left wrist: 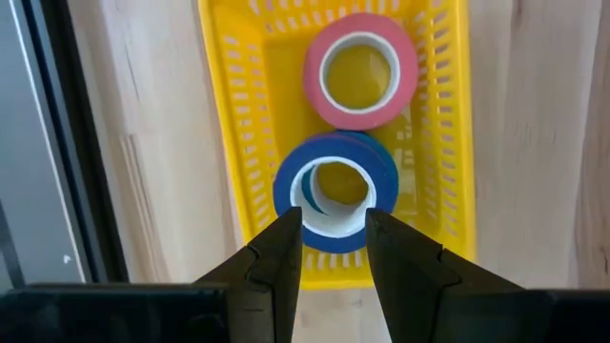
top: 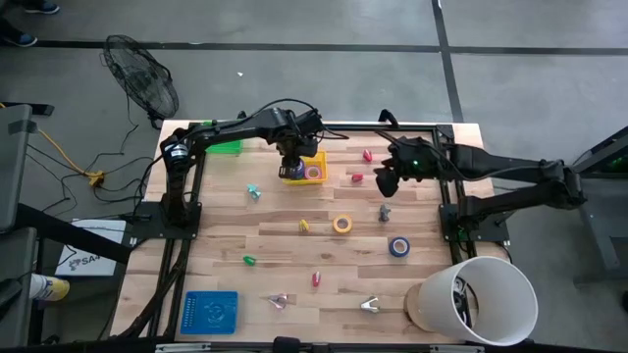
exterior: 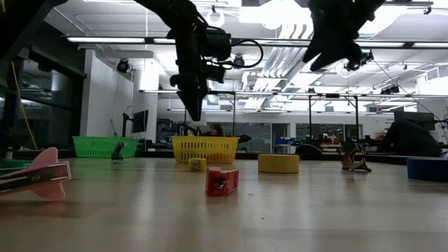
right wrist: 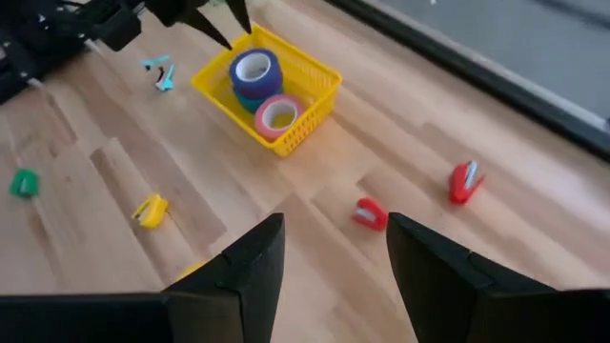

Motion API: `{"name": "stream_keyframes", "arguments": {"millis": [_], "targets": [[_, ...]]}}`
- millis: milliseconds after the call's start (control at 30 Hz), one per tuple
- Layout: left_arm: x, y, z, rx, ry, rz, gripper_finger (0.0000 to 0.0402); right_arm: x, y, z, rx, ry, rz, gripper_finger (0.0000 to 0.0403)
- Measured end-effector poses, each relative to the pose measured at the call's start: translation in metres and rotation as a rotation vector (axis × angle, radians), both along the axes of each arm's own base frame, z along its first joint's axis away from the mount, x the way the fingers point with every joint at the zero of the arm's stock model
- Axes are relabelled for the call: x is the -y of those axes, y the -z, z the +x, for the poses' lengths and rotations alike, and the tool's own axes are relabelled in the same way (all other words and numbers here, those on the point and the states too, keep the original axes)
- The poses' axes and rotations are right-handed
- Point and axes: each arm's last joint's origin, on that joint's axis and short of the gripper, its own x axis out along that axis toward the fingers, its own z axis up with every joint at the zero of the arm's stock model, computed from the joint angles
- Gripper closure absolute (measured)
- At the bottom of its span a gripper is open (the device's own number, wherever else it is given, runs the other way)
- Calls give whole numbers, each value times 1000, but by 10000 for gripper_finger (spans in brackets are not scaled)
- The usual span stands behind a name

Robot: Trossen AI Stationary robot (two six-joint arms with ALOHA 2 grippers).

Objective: Pick and place Stapler, Stapler remover, tape
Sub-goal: Put the dark blue tape into the yellow bin

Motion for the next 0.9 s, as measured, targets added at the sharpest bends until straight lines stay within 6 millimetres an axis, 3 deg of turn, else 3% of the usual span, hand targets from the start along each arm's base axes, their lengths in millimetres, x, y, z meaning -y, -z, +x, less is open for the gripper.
{"name": "stream_keyframes", "arguments": {"millis": [267,467,900], "targets": [[0,0,0,-10,5,11,288,0,7,26,-137,120,368,227],[0,0,0,-10,5,12,288,-19,28,39,-296,208,621,227],[-1,0,0,-3,12,19,289,-83,66,53,-555,353,649,227]]}}
